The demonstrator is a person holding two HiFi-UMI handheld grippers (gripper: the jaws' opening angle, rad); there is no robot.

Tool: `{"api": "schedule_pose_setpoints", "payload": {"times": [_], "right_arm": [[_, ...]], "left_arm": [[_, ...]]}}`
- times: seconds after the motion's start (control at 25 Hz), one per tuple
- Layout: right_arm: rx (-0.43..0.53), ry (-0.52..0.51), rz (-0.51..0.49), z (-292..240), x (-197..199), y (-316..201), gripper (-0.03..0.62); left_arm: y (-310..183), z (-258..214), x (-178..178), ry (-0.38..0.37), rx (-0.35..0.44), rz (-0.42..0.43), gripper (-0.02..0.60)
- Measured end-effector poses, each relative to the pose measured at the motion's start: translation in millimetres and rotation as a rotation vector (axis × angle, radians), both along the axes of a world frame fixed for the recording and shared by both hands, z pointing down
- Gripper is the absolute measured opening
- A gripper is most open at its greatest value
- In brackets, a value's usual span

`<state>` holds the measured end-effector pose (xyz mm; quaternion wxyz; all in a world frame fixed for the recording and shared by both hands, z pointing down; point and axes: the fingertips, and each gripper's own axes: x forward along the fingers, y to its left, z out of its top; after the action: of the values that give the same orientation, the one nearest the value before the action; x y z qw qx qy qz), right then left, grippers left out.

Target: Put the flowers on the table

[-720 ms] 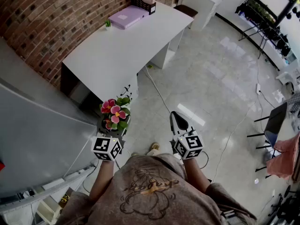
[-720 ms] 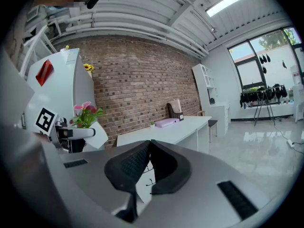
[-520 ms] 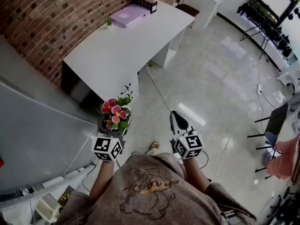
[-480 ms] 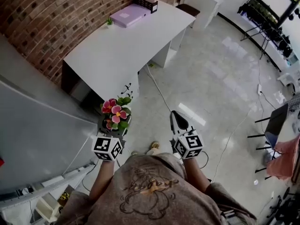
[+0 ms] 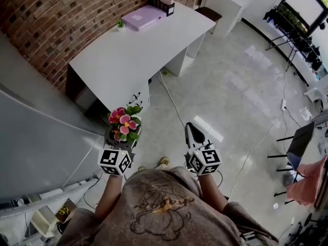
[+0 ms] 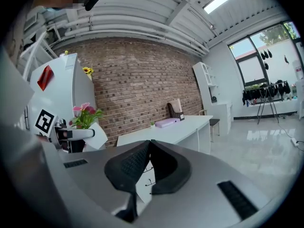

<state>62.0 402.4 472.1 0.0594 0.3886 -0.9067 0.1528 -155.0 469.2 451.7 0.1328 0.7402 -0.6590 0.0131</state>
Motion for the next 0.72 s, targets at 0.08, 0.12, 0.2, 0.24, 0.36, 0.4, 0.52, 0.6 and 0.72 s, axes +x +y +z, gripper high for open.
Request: {"api": "schedule_pose_setpoints", "payload": {"times": [0.08,0.12,0.2,0.24,0.36,0.4,0.52,0.6,0.72], "right_arm": [[-0.001,0.004,-0.004,0.2,6.5,-7.3,0.003],[-0.003,0.006,-0.008,2.4,10.7,-10.6,0.005],[-0.007,0.01,-0.025,13.0,21.3,-16.5,0.003],[-0.008,0.013,-0.033,18.5,26.4,-20.4,0.005],[-0.011,0.019,-0.036,25.8,34.4,-34.4,0.003],[-0.013,0.017,-0.037,25.8,35.1,-38.2,0.003],[-0.011,0.013,-0.051,23.9,33.6,-49.8,0.003],[-0.011,0.011,-0.057,24.7,32.1,-57.9,0.005],[-0.014,0.005,-0.056,29.3,27.7,-70.8,0.005]], "left_arm": [[-6.6,0.3,6.4,-0.005,0.003,-0.007,0.364],[-9.7,1.2,10.1,-0.006,0.007,-0.013,0.364],[-16.2,4.3,18.6,0.002,0.015,-0.025,0.364],[-20.1,5.8,22.7,0.008,0.019,-0.029,0.364],[-30.4,8.5,30.6,0.016,0.023,-0.032,0.364],[-33.0,8.7,32.1,0.015,0.022,-0.033,0.364],[-44.4,6.4,33.9,0.014,0.027,-0.037,0.364],[-53.8,5.0,35.1,0.011,0.033,-0.033,0.364],[-69.0,4.7,34.3,0.003,0.038,-0.017,0.364]]}}
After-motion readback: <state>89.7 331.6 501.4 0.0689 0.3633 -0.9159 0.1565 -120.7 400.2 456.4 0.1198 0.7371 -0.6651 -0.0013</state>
